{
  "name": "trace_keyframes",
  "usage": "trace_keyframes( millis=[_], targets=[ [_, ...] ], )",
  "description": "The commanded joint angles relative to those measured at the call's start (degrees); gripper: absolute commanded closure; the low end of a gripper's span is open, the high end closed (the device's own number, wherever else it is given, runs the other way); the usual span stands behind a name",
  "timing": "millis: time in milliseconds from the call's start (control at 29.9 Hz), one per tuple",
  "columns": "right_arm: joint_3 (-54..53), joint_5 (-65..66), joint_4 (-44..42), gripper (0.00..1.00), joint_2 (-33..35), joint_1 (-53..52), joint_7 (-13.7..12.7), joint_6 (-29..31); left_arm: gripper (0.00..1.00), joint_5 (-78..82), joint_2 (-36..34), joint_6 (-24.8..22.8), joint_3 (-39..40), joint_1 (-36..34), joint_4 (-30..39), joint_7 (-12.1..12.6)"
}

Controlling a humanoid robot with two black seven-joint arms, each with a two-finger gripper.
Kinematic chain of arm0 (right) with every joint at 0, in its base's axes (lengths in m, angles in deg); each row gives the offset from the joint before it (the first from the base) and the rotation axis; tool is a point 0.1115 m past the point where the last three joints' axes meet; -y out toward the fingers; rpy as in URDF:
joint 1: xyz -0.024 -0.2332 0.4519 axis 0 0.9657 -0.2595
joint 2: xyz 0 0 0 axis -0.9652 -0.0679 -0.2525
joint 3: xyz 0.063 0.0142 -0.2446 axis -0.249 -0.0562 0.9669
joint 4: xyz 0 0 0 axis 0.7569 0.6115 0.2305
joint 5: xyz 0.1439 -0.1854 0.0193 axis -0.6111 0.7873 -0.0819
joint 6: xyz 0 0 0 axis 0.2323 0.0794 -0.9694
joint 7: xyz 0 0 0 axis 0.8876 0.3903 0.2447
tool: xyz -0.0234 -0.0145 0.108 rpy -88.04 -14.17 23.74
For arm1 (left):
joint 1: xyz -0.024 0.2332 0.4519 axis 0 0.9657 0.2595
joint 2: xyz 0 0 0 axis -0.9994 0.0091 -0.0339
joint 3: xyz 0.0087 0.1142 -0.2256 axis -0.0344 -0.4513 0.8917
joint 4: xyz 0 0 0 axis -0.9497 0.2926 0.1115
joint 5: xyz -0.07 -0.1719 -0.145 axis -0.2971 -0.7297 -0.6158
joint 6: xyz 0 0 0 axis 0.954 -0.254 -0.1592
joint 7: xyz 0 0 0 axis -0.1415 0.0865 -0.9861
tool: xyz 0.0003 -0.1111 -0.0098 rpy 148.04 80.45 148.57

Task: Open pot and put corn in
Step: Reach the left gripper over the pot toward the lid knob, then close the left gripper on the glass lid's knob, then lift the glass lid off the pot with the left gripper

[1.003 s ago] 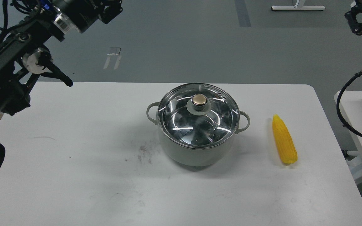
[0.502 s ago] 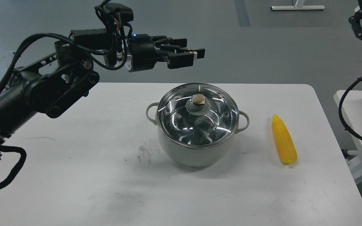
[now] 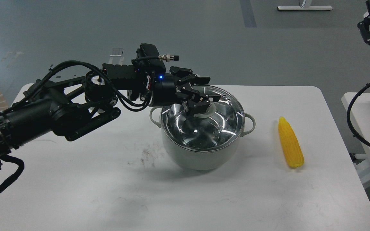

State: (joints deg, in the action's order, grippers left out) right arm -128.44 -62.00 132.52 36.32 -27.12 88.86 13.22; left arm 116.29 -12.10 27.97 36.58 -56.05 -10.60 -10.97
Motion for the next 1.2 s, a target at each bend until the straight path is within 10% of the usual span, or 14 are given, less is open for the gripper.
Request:
trace_keyframes(
  millis=[0,201,368,1171],
  targets=[
    [0.00,0.01,0.22,0.00,-0.01,0.00,-0.08,0.00,0.33,0.00,0.34,0.36,-1.23,0.84,-0.67,-0.01],
    [0.00,0.01,0.13,0.00,0.08,0.09,-0.08,0.00,0.34,0.09,0.34,0.44,-1.59,1.28,-0.77,-0.01],
    [0.00,0.01,0.22,0.00,-0.09,0.18,-0.08,0.00,0.55,0.17,0.34,0.45,-1.59,2.25,-0.85,-0.10],
    [0.00,0.01,0.13,0.00,-0.01,0.09,-0.08,0.00,0.66,-0.44,1.49,1.94,-0.71,1.11,-1.65,-0.18]
  ],
)
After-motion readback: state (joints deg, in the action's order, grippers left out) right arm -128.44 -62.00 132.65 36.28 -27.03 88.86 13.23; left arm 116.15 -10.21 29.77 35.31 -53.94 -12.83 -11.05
